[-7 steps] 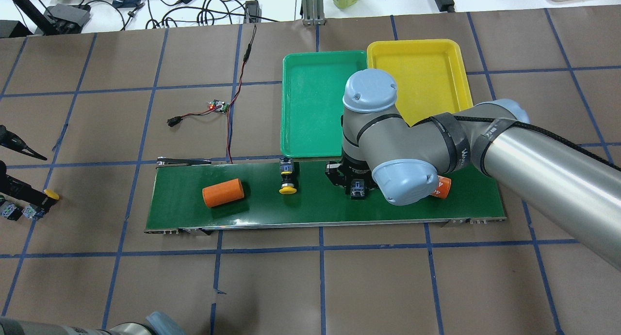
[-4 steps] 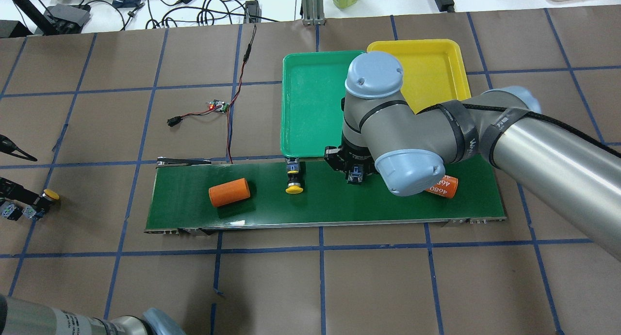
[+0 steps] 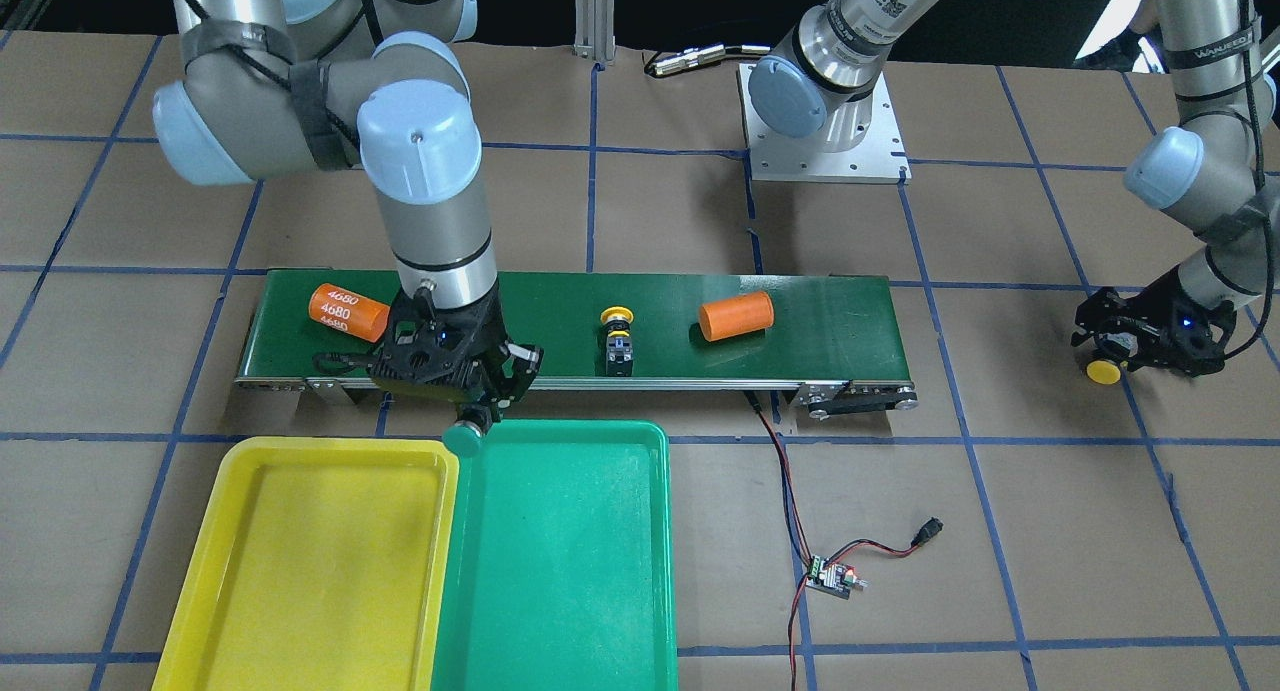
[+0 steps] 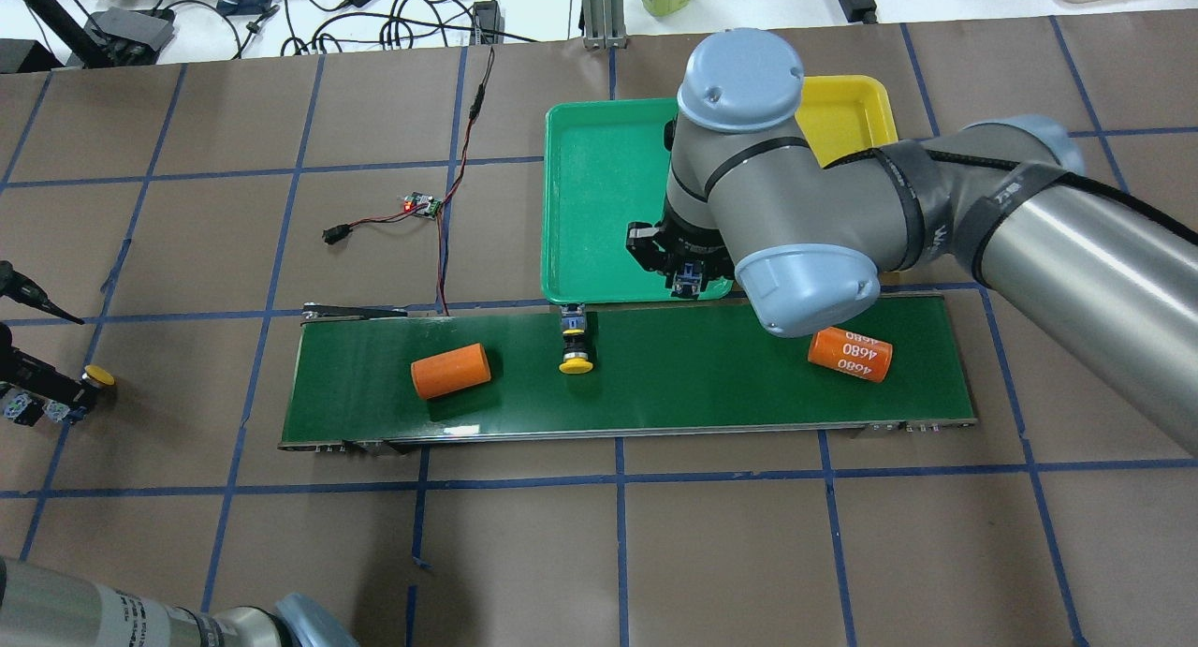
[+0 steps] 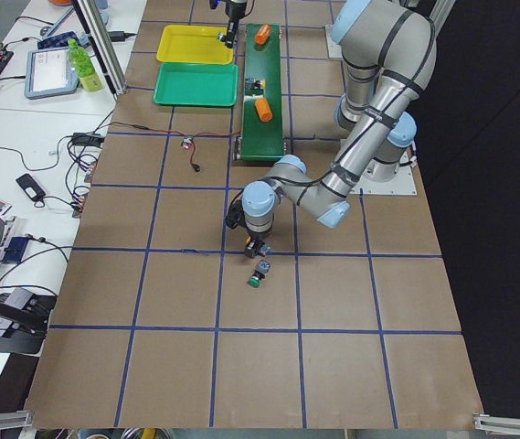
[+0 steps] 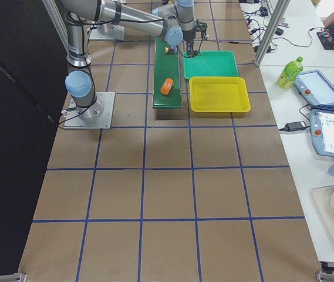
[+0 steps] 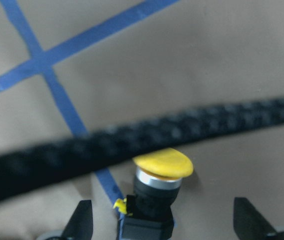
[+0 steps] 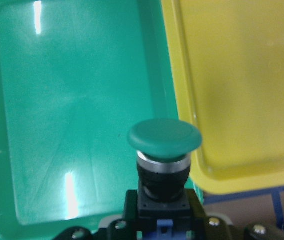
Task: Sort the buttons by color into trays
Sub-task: 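Lift green button with right gripper while left gripper grasps a yellow button, then drop green button into green tray while left gripper sets yellow button on belt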
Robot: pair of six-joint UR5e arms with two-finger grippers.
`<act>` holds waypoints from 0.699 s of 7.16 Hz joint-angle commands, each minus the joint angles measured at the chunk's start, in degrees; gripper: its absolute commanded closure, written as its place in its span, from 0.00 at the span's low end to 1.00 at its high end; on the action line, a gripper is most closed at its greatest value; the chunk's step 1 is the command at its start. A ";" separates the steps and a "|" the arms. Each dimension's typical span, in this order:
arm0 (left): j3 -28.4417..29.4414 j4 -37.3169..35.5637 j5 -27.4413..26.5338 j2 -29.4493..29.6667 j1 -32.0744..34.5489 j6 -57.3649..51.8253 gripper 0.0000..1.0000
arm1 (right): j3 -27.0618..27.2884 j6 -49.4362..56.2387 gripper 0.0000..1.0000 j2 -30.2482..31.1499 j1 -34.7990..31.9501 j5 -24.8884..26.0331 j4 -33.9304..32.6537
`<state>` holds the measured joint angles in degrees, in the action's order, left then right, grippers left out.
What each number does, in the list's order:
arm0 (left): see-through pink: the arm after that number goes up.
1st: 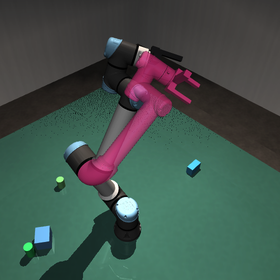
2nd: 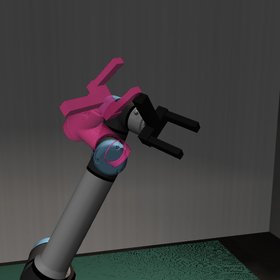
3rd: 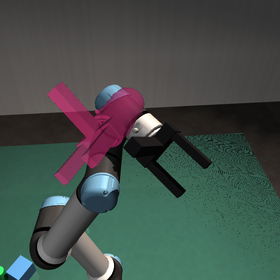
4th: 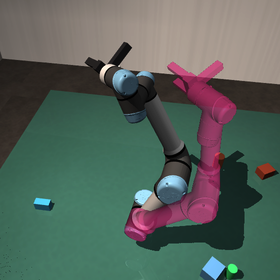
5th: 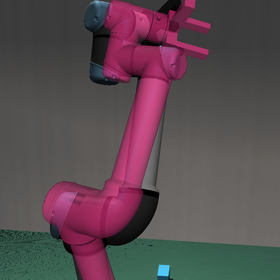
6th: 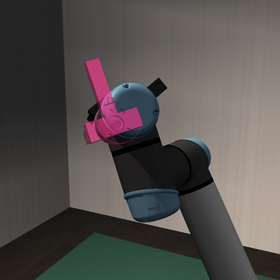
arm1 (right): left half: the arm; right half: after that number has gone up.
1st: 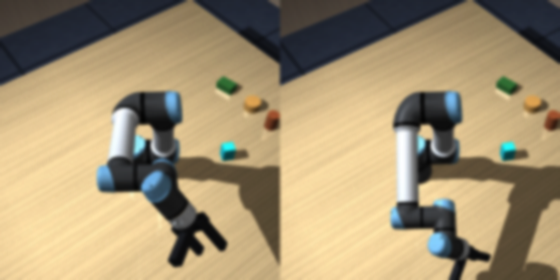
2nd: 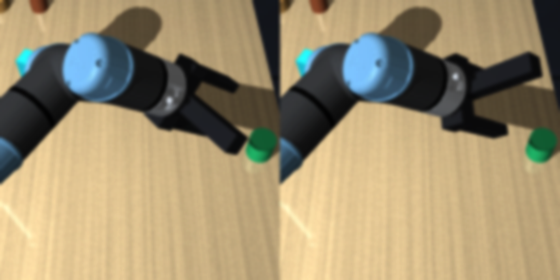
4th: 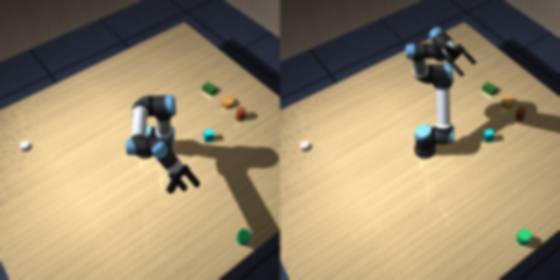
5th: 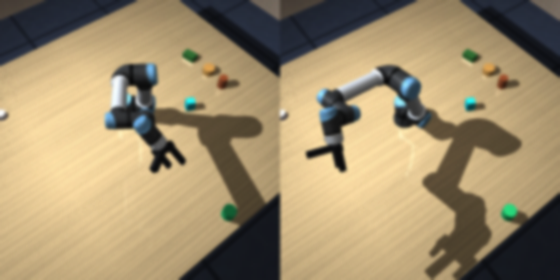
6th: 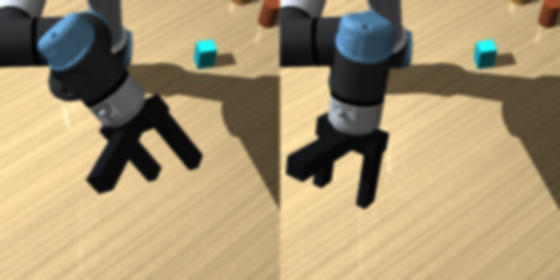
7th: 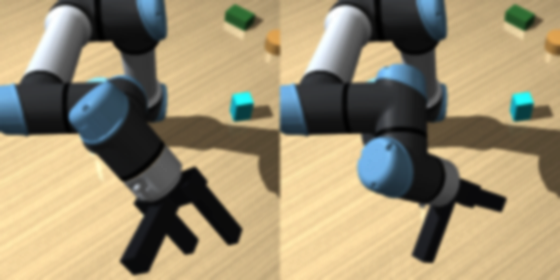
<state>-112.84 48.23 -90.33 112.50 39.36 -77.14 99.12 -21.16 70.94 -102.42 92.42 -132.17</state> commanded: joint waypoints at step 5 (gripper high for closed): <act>-0.45 12.90 -3.01 -12.61 9.37 16.76 1.00 | -8.15 3.93 1.00 -13.97 1.52 -4.42 -3.79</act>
<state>-113.29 55.62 -93.17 104.66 43.93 -67.61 91.11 -17.33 58.14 -100.59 90.30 -135.61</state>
